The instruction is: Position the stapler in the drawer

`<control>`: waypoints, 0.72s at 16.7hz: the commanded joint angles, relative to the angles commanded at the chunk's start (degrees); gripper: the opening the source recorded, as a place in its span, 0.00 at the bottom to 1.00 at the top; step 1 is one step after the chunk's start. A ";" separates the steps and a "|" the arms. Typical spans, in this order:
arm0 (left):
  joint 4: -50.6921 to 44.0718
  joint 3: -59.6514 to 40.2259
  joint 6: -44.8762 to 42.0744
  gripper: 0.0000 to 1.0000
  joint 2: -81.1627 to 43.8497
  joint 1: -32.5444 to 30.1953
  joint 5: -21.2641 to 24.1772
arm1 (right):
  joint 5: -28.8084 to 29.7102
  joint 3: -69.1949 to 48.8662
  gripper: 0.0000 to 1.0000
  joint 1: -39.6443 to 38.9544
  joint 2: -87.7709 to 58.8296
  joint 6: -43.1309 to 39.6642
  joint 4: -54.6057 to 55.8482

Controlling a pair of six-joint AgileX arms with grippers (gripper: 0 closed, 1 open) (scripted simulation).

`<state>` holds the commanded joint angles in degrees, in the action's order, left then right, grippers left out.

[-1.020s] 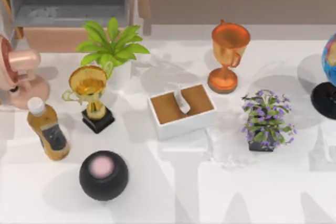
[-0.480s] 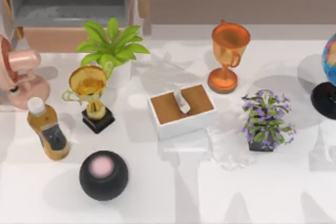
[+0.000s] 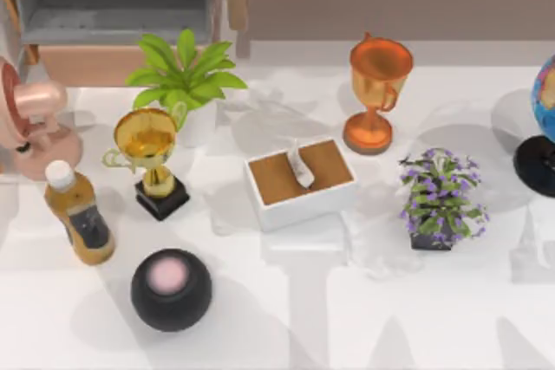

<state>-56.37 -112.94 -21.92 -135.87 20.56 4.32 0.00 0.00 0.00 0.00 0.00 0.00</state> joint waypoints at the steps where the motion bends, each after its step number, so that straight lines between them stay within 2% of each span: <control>1: 0.00 0.00 0.00 0.00 0.00 0.00 0.00 | 0.00 0.00 1.00 0.00 0.00 0.00 0.00; 3: 0.00 0.00 0.00 0.00 0.00 0.00 0.00 | 0.00 0.00 1.00 0.00 0.00 0.00 0.00; 12: 0.00 0.00 0.00 0.68 0.00 0.00 0.00 | 0.00 0.00 1.00 0.00 0.00 0.00 0.00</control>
<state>-56.37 -112.94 -21.92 -135.87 20.56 4.32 0.00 0.00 0.00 0.00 0.00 0.00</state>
